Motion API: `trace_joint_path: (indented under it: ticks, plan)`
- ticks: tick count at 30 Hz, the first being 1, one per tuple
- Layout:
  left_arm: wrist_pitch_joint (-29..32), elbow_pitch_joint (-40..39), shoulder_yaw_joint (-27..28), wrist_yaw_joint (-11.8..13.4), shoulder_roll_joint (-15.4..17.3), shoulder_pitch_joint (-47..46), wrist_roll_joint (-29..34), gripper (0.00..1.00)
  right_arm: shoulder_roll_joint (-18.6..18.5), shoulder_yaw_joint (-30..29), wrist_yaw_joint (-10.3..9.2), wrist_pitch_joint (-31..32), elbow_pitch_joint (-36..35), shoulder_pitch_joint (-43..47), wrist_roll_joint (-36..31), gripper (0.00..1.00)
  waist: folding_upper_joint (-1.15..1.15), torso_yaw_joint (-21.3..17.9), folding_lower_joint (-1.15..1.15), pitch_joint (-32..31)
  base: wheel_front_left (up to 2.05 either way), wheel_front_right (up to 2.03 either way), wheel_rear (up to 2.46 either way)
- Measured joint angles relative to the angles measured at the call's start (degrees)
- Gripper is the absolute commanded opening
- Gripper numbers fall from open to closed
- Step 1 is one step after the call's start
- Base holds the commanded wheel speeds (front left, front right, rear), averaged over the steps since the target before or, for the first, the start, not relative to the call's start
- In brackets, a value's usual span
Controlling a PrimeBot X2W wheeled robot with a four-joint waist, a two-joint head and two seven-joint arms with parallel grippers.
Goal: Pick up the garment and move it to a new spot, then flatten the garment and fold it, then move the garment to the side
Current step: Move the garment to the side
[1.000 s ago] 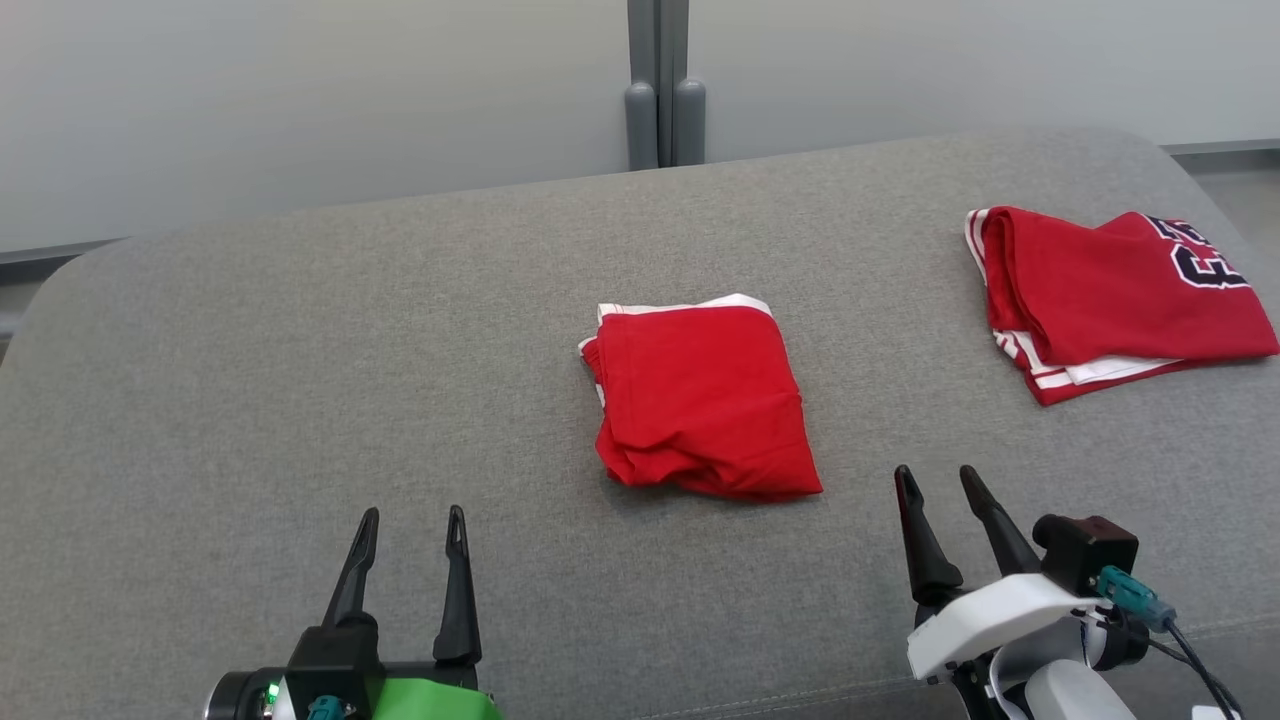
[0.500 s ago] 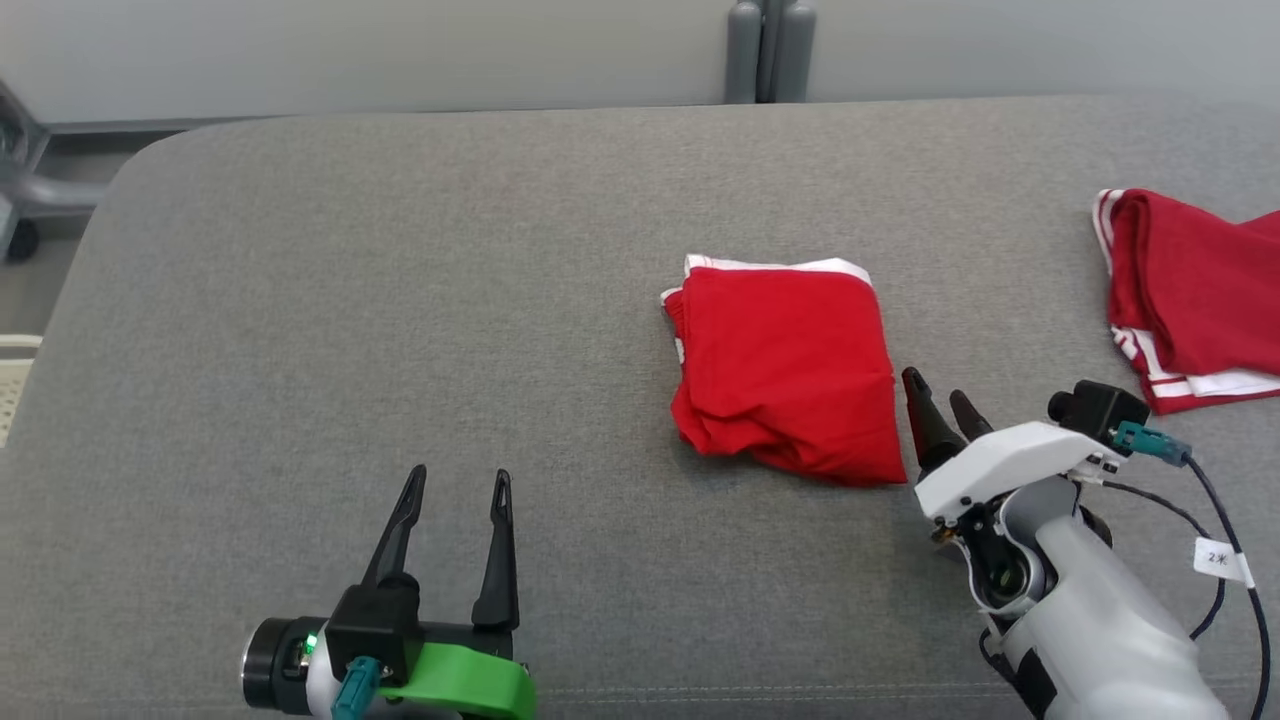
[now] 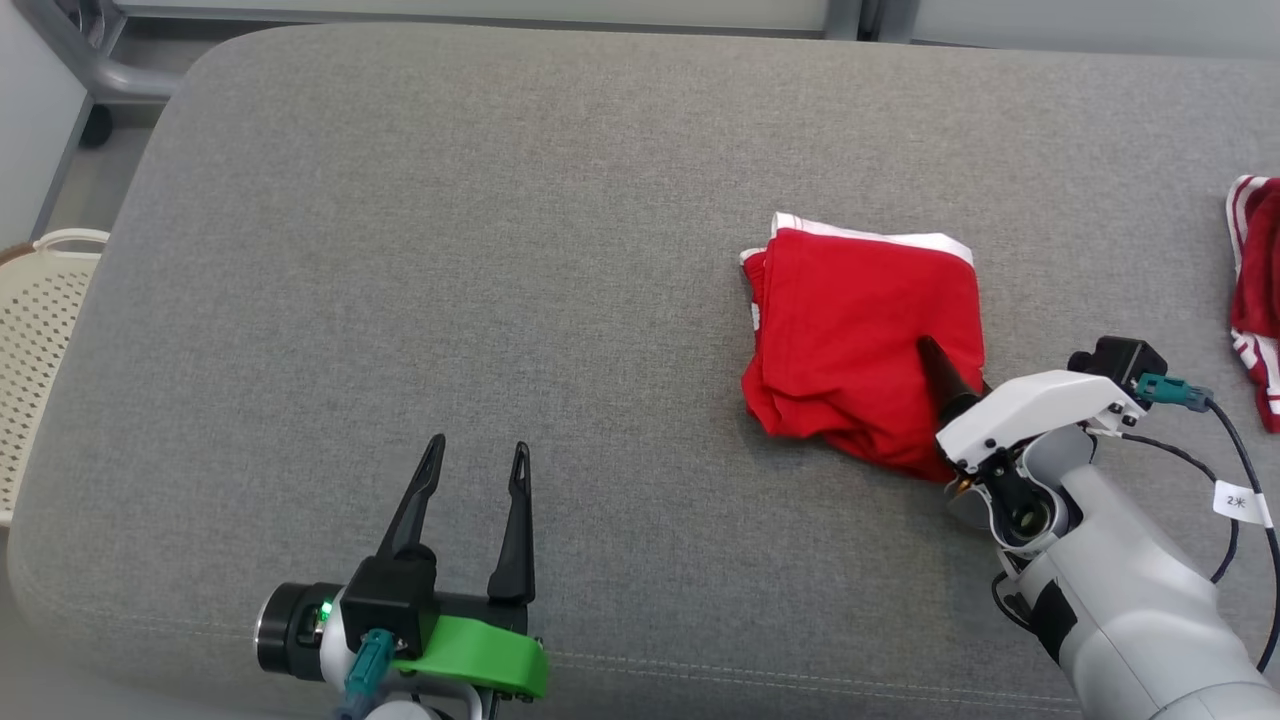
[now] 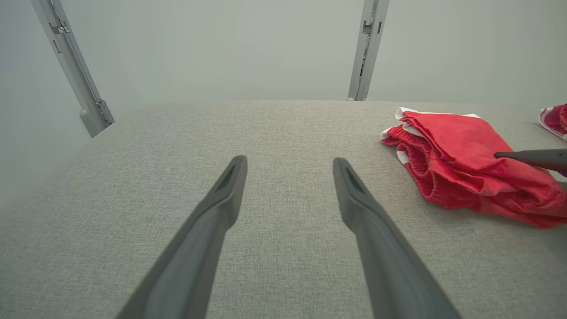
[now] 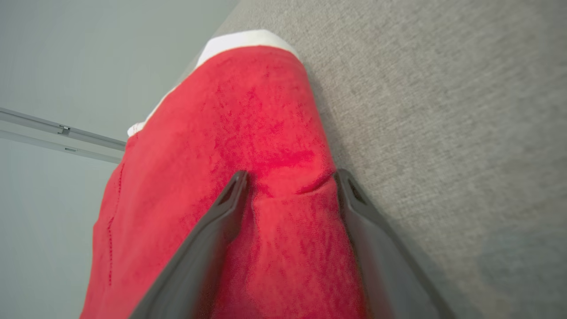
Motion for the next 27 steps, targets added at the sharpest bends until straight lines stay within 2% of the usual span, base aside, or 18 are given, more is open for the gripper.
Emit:
trace_joint_path:
  ticks: [2, 3, 4, 5, 6, 13, 18, 24, 27]
  plan:
    - [0.0, 0.0, -0.02, 0.02, 0.0, -0.39, 0.0, 1.0, 0.21, 1.07, 0.01, 0.38, -0.04, -0.52, 0.71, 1.0, 0.0, 0.45, 0.0, 0.44, 0.0, 0.0, 0.0]
    - [0.0, 0.01, -0.03, 0.02, 0.0, -0.59, 0.0, 1.0, 0.19, 1.67, 0.0, 0.37, -0.21, -0.58, 0.98, 0.51, 0.0, 0.65, 0.0, 0.6, 0.0, 0.0, 0.0]
    - [0.0, 0.04, -0.02, 0.03, 0.0, -0.75, -0.01, 1.0, 0.11, 2.3, 0.0, 0.23, -0.43, -0.6, 1.1, 0.51, 0.0, 0.81, 0.0, 0.71, 0.0, 0.0, 0.0]
    - [-0.01, 0.11, -0.03, 0.04, 0.0, -0.8, -0.01, 1.0, -0.02, 2.89, 0.01, -0.07, -0.55, -0.62, 1.19, 0.09, 0.0, 0.93, 0.0, 0.75, 0.0, 0.0, 0.0]
    - [0.0, 0.22, -0.02, 0.04, 0.0, -0.8, -0.01, 1.0, -0.13, 3.46, 0.0, -0.49, -0.59, -0.62, 1.43, 0.0, 0.0, 0.98, 0.0, 0.7, 0.0, 0.0, 0.0]
    - [0.0, 0.62, 0.13, 0.29, 0.0, -0.78, -0.03, 1.0, -1.91, 8.18, 0.0, -5.13, -0.27, -0.24, 0.64, 0.0, 0.0, 0.56, 0.0, -0.36, 0.0, 0.0, 0.0]
    - [-0.01, 0.63, 0.41, 0.38, 0.0, -0.66, 0.0, 1.0, -3.82, 12.28, 0.0, -8.94, 0.42, -0.58, -2.86, 0.0, 0.0, -0.4, 0.0, -0.82, 0.0, 0.0, 0.0]
    - [-0.01, 0.52, 1.16, 0.18, 0.0, -0.42, 0.87, 1.0, -4.43, 14.86, 0.0, -10.57, 0.56, -1.38, -6.28, 0.0, 0.0, -2.3, 0.0, -0.88, 0.0, 0.0, 0.0]
    - [-0.01, 0.35, 1.89, -0.24, 0.01, -0.42, 1.47, 1.0, -4.8, 14.93, 0.0, -10.82, -0.47, -1.8, -9.96, 0.0, 0.0, -4.69, 0.0, -0.74, 0.0, 0.0, 0.0]
